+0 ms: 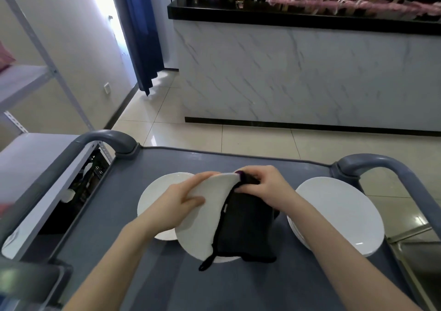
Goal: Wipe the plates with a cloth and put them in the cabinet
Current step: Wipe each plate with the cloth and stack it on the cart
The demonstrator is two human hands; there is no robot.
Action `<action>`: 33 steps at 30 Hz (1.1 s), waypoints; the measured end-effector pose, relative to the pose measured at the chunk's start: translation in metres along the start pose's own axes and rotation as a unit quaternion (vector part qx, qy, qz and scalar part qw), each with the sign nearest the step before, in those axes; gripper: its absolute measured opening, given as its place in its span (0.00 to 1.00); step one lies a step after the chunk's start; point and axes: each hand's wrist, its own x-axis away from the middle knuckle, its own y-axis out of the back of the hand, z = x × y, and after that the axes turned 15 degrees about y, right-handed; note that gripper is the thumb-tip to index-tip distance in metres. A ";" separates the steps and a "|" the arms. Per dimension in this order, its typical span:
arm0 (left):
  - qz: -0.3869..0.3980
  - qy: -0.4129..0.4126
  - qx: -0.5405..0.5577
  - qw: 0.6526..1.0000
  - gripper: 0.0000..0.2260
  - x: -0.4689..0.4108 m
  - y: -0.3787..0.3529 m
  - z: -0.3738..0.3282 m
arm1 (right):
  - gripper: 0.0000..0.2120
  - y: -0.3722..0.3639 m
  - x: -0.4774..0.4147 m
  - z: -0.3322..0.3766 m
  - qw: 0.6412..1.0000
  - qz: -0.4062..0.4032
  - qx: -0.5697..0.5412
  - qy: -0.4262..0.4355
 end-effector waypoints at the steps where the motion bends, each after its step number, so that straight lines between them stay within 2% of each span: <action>1: -0.004 -0.012 -0.018 1.000 0.29 0.001 -0.004 -0.002 | 0.11 -0.006 -0.003 0.003 0.999 0.013 0.020 0.021; 5: -0.088 -0.016 0.039 0.995 0.24 0.003 -0.019 0.010 | 0.12 -0.011 -0.002 0.005 0.999 -0.028 -0.001 0.025; 10: -0.125 0.017 0.169 0.978 0.16 0.009 -0.029 0.021 | 0.13 -0.006 0.013 -0.012 0.988 -0.126 -0.078 -0.047; 14: -0.178 0.066 0.320 0.928 0.15 0.014 -0.034 0.026 | 0.11 -0.006 0.041 -0.031 0.965 -0.196 -0.130 -0.113; 16: -0.187 0.088 0.398 0.894 0.16 0.013 -0.037 0.024 | 0.09 -0.016 0.057 -0.037 0.960 -0.181 -0.167 -0.135; 18: -0.173 0.103 0.433 0.878 0.20 0.011 -0.038 0.022 | 0.06 -0.028 0.068 -0.041 0.953 -0.159 -0.198 -0.164; 23: -0.090 0.094 0.376 0.917 0.18 0.006 -0.021 0.017 | 0.07 -0.022 0.061 -0.038 0.936 -0.197 -0.242 -0.165; 27: -0.037 0.067 0.257 0.963 0.18 0.003 -0.007 0.013 | 0.10 0.000 0.045 -0.024 0.963 -0.178 -0.171 -0.111; 30: 0.027 0.038 0.125 0.991 0.18 -0.001 0.001 0.002 | 0.11 0.006 0.030 -0.009 0.989 -0.095 -0.103 -0.054; 33: 0.053 0.011 -0.005 0.999 0.18 -0.006 -0.003 -0.006 | 0.10 -0.002 0.020 0.002 1.000 0.023 -0.009 -0.019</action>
